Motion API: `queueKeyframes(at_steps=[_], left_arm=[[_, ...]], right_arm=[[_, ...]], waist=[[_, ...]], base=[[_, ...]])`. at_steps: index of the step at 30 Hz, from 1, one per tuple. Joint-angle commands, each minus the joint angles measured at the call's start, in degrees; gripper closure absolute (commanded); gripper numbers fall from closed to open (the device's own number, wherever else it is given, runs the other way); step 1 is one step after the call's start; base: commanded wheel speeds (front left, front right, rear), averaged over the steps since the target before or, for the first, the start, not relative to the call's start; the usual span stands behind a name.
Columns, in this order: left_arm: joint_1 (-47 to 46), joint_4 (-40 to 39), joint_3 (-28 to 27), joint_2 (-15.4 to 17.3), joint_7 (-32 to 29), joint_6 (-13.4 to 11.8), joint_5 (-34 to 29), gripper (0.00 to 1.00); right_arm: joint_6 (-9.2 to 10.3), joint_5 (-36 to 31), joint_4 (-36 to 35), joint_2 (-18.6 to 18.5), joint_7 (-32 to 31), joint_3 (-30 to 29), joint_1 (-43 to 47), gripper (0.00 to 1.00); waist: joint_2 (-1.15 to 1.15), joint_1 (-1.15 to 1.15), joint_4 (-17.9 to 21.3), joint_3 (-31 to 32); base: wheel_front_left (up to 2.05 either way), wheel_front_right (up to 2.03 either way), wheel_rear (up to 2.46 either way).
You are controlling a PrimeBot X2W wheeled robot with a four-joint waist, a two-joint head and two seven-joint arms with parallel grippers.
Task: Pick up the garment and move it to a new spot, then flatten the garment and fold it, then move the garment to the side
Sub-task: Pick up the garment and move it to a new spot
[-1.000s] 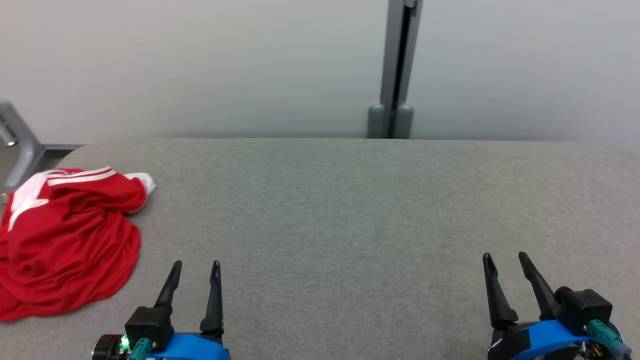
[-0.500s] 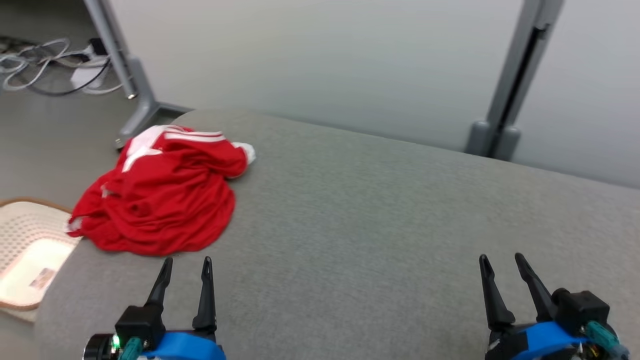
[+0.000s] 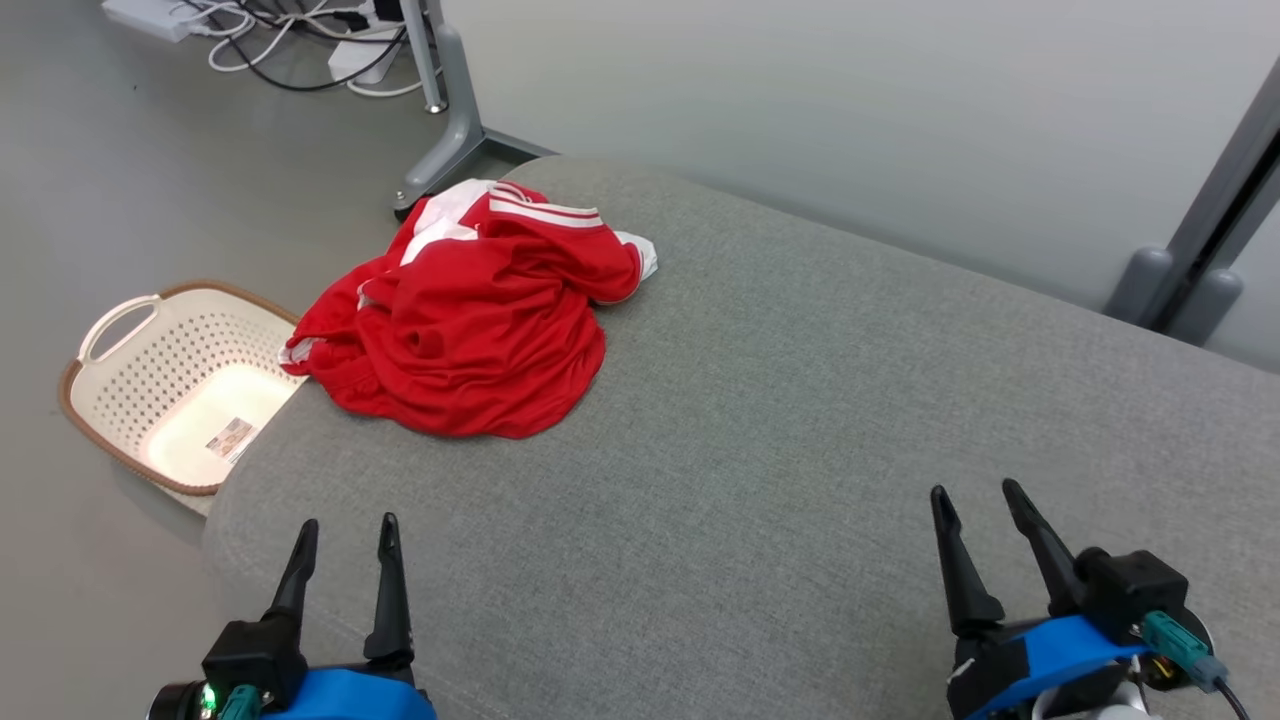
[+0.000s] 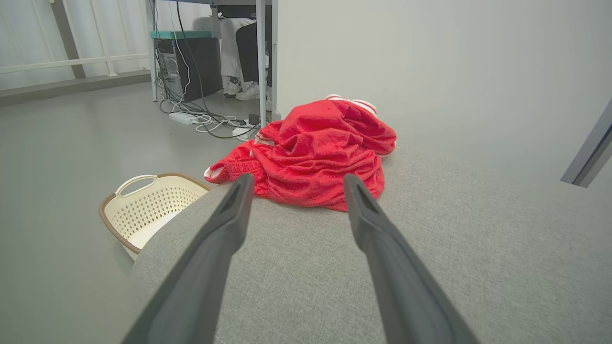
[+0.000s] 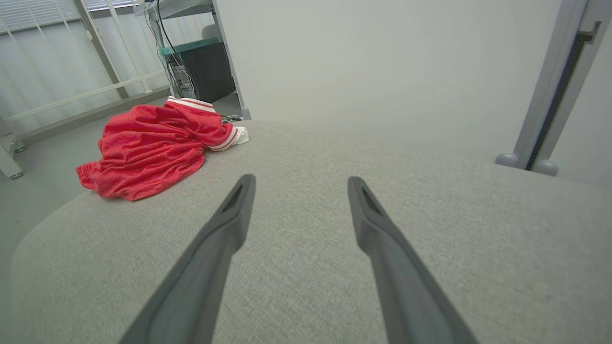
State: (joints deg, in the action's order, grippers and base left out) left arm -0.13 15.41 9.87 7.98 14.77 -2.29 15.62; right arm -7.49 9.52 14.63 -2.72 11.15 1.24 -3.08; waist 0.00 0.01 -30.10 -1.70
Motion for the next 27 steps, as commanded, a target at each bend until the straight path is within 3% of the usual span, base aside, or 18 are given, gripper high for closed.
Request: queueKeyframes(at_steps=[1, 12, 19, 27], left_arm=[[1.2, -0.6, -0.9, 0.0, 0.4, -0.6, 0.3, 0.0], [3.4, -2.9, -2.9, -0.4, 0.5, -1.5, 0.1, 0.0], [1.3, -4.6, -3.7, 0.1, 0.0, -0.2, 1.9, 0.0], [-8.1, -14.7, -7.2, 4.6, -11.7, 1.5, 7.3, 0.0]], right_arm=[[-0.01, -0.5, 0.0, -0.3, -0.4, 0.9, -1.4, 0.0], [-0.01, -0.4, 2.0, -0.3, -0.4, 3.5, -3.8, 0.0], [-0.01, 0.3, 2.4, -0.3, 0.3, 2.5, -2.4, 0.0], [-0.01, -0.2, 1.4, -0.3, 0.9, 0.0, -0.8, 0.0]], waist=[[0.0, -0.01, -1.0, -1.2], [0.0, -0.01, -1.2, -1.5], [0.0, -0.01, -0.9, -0.7], [0.0, -0.01, -0.6, -1.1]], base=[[0.0, 0.0, 0.0], [0.0, 0.0, 0.0], [0.0, 0.0, 0.0], [0.0, 0.0, 0.0]])
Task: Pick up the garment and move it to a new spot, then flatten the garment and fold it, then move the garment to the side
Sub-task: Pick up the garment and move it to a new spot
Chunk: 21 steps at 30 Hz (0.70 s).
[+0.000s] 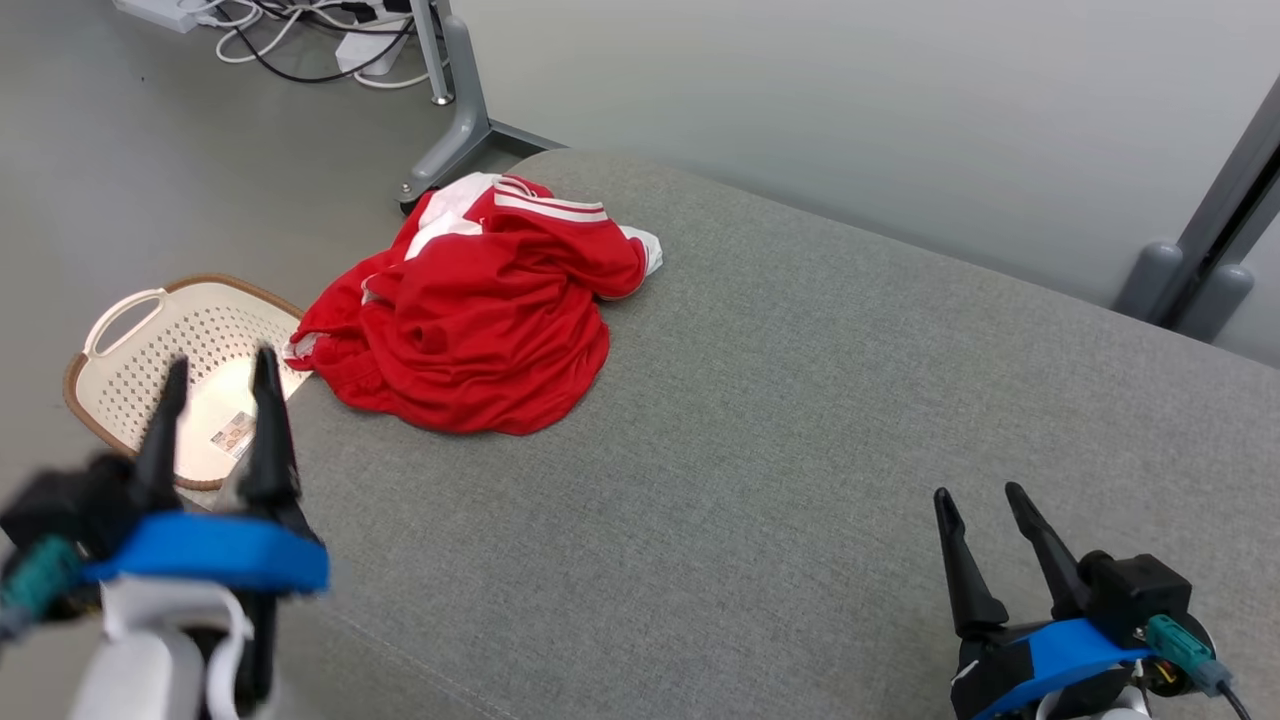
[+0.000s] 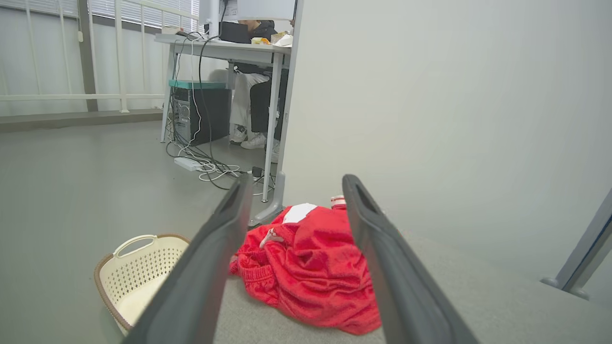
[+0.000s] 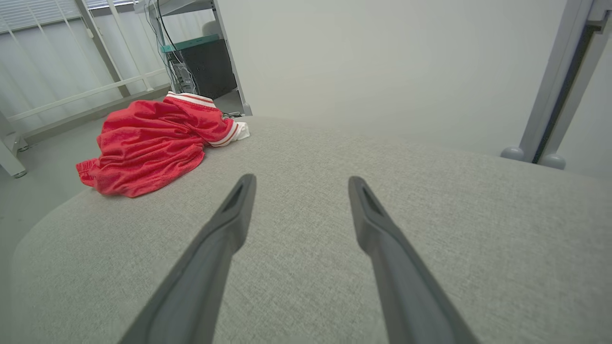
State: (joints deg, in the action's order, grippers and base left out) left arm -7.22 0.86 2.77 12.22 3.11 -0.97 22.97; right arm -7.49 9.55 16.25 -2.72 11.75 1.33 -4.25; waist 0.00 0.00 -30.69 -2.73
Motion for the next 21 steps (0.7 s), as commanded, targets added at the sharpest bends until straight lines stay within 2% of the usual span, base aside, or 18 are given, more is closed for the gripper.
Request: queueKeyframes(at_steps=[1, 6, 11, 21], left_arm=[[-3.0, -0.5, -0.3, 1.4, -2.0, 0.2, -0.1, 0.0], [-12.9, 3.0, -1.3, 5.2, -11.1, 0.7, 1.9, 0.0], [-20.0, 10.4, -3.0, 8.5, -16.6, 1.5, 4.1, 0.0], [-23.5, 22.3, -6.3, 14.5, -23.4, 0.4, 6.1, 0.0]], right_arm=[[-0.01, -0.3, -0.5, -0.3, 0.3, -0.5, 0.7, 0.0], [-0.01, -1.0, -2.1, -0.3, -0.2, -0.5, 0.3, 0.0], [-0.01, -2.5, -4.1, -0.3, -1.4, -0.3, -1.5, 0.0], [-0.01, -4.7, -8.3, -0.3, -3.0, -0.7, -3.9, 0.0]], waist=[[0.0, 0.0, 0.1, -0.3], [0.0, 0.0, 3.2, -2.7], [0.0, 0.0, 8.2, -6.8], [0.0, 0.0, 17.4, -15.4]], base=[[0.0, 0.0, 0.0], [0.0, 0.0, 0.0], [0.0, 0.0, 0.0], [0.0, 0.0, 0.0]])
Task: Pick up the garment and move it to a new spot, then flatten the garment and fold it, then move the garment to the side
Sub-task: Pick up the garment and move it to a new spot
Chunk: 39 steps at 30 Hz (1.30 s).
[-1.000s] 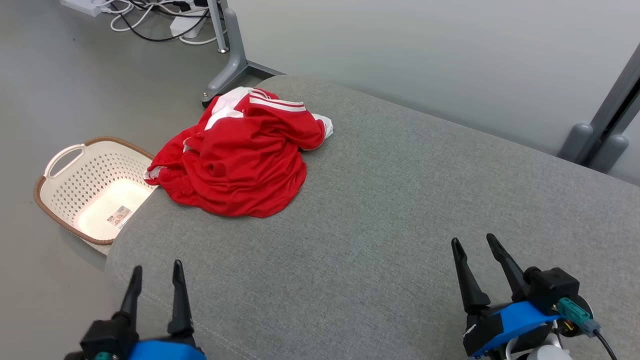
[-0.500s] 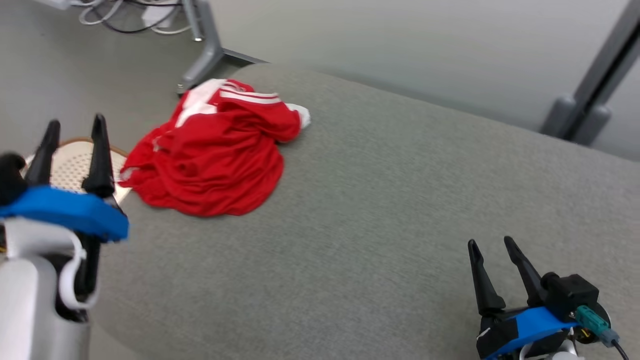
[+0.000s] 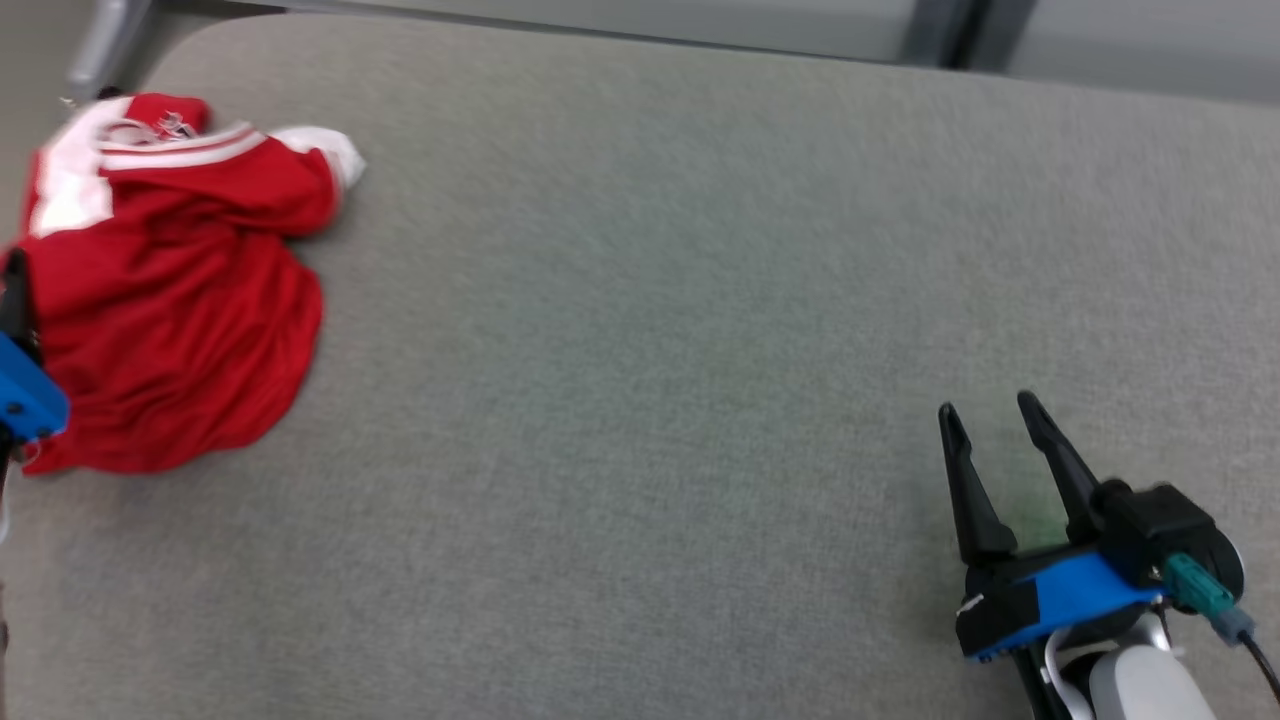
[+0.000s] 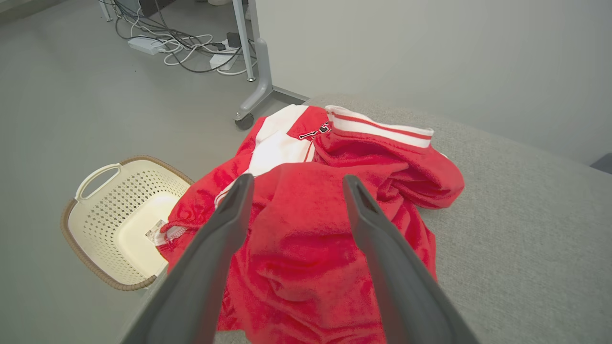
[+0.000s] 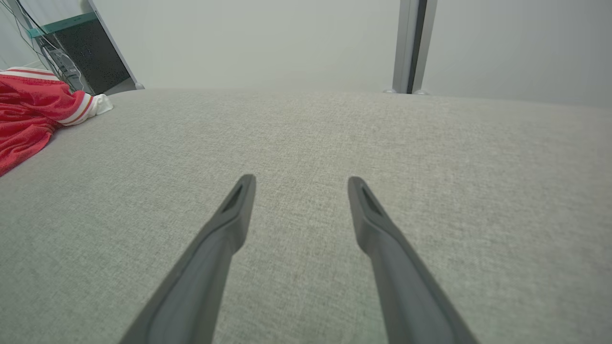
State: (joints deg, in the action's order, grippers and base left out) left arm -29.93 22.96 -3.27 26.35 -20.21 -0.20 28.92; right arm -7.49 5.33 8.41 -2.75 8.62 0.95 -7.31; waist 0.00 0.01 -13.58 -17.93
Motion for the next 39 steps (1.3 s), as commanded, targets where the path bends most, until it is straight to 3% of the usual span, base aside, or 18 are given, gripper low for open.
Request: queueKeyframes(at_steps=[1, 8, 12, 13, 14, 18, 26, 34, 39], left_arm=[[-0.7, 1.0, -0.9, 0.9, -0.2, -0.4, 0.4, 0.0], [0.3, 4.2, -3.3, 3.0, -1.7, -1.4, 2.1, 0.0], [0.6, 6.9, -4.2, 1.7, -5.5, -2.2, 4.8, 0.0], [0.7, 7.2, -4.1, 1.5, -7.1, -2.4, 5.2, 0.67], [0.5, 7.1, -4.1, 1.7, -8.0, -2.8, 5.6, 1.0], [1.0, 6.4, -3.6, 2.0, -10.5, -3.1, 6.1, 1.0], [-1.2, -0.5, -2.4, 5.4, -6.5, -2.6, 2.5, 1.0], [-5.7, -9.7, 0.5, 8.4, -6.0, 0.9, 0.4, 1.0], [-8.6, -16.8, 3.1, 7.7, -6.6, 2.9, 0.7, 1.0]], right_arm=[[-0.01, -0.5, -0.8, -0.3, -0.1, -0.2, -1.1, 0.0], [-0.01, -1.3, -3.2, -0.2, -0.4, -1.0, -2.5, 0.0], [-0.01, -1.2, -3.6, -0.2, -0.3, -1.0, -3.1, 0.0], [-0.01, -1.1, -3.6, -0.2, -0.2, -1.1, -3.2, 0.0], [-0.01, -1.0, -3.5, -0.2, -0.1, -1.1, -3.2, 0.0], [-0.01, 0.0, -2.5, -0.2, 0.5, -0.5, -3.5, 0.0], [-0.01, 2.9, 1.3, -0.2, 2.7, 0.1, -3.4, 0.0], [-0.01, 6.6, 5.9, -0.3, 5.1, 0.4, -1.9, 0.0], [-0.01, 8.4, 8.0, -0.3, 6.0, 0.8, -0.7, 0.0]], waist=[[0.0, -0.01, 1.1, -1.1], [0.0, -0.01, 5.5, -6.3], [0.0, -0.01, 6.6, -7.7], [0.0, -0.01, 6.6, -7.8], [0.0, -0.01, 6.7, -7.8], [0.0, -0.01, 6.8, -7.0], [0.0, -0.01, 6.1, -0.6], [0.0, -0.01, 7.4, 7.5], [0.0, -0.01, 9.3, 11.8]], base=[[0.0, 0.0, 0.0], [0.0, 0.0, 0.0], [0.0, 0.0, 0.0], [0.0, 0.0, 0.0], [0.0, 0.0, 0.0], [0.0, 0.0, 0.0], [0.0, 0.0, 0.0], [0.0, 0.0, 0.0], [0.0, 0.0, 0.0]])
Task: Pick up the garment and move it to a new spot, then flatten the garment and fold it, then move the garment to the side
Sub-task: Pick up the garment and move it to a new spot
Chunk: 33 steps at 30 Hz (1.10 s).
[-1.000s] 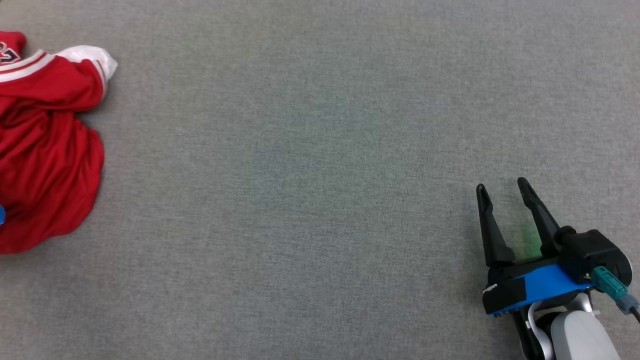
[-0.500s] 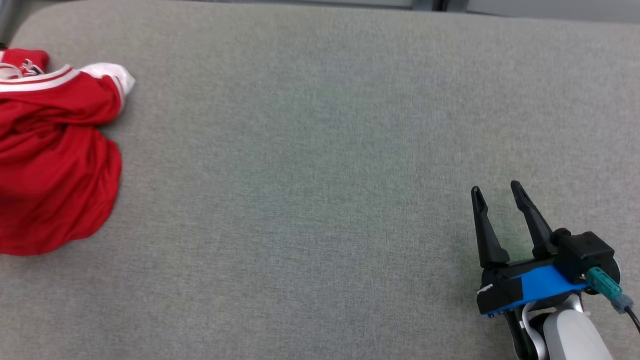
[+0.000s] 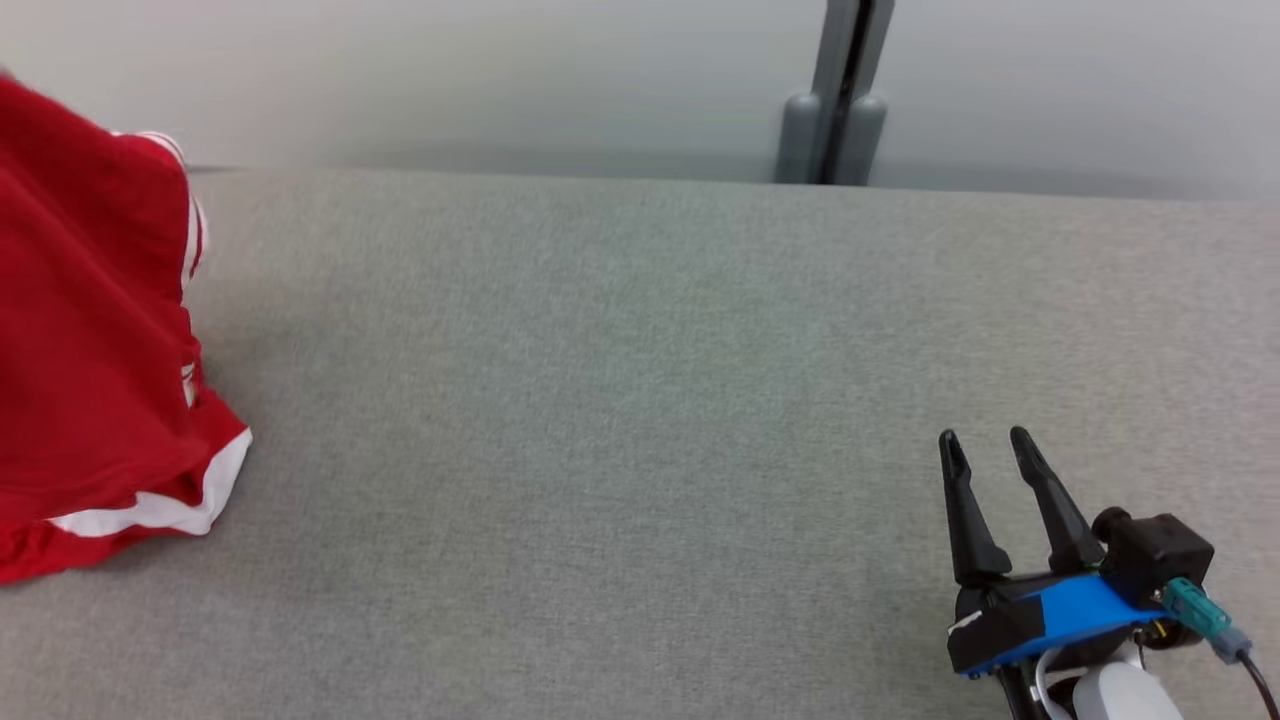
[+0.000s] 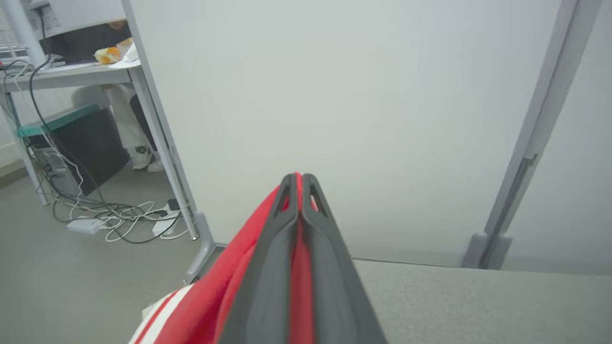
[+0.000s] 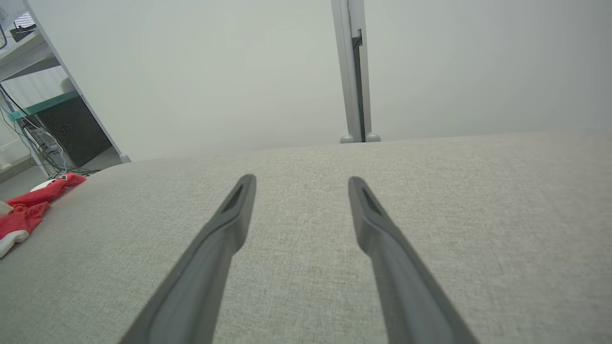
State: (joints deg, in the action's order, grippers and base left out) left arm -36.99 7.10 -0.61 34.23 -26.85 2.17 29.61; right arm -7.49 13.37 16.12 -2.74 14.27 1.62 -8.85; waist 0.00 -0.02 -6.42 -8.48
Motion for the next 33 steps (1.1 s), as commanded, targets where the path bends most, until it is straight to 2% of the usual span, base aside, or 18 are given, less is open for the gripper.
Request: queueKeyframes(at_steps=[1, 10, 17, 23, 33], left_arm=[[-2.2, -2.2, 1.0, -0.7, -0.1, 0.9, 0.4, 1.0], [-8.1, -10.4, 7.0, -4.9, -1.2, 3.1, 2.8, 1.0], [-8.3, -12.9, 11.9, -8.4, -1.2, 3.8, 4.1, 1.0], [-4.0, -9.7, 17.1, -10.8, 0.3, 4.4, 3.9, 1.0], [5.3, 2.2, 21.6, -15.4, 8.9, 4.8, 3.9, 1.0]], right_arm=[[-0.01, 0.5, 0.6, -0.2, 0.5, 0.2, 1.2, 0.0], [-0.01, 0.3, 1.3, -0.3, 0.7, 0.8, 3.2, 0.0], [-0.01, 1.1, 1.0, -0.3, 0.8, 2.5, 3.2, 0.0], [-0.01, 0.6, 0.6, -0.2, 0.7, 2.0, 2.7, 0.0], [-0.01, 1.6, 0.3, -0.2, 0.8, 2.7, 1.2, 0.0]], waist=[[0.0, 0.02, 2.7, 3.2], [0.0, 0.02, 8.7, 7.7], [0.0, 0.02, 14.8, 7.3], [0.0, 0.02, 19.5, 5.6], [0.0, 0.02, 24.3, 2.6]], base=[[0.0, 0.0, 0.0], [0.0, 0.0, 0.0], [0.0, 0.0, 0.0], [0.0, 0.0, 0.0], [0.0, 0.0, 0.0]])
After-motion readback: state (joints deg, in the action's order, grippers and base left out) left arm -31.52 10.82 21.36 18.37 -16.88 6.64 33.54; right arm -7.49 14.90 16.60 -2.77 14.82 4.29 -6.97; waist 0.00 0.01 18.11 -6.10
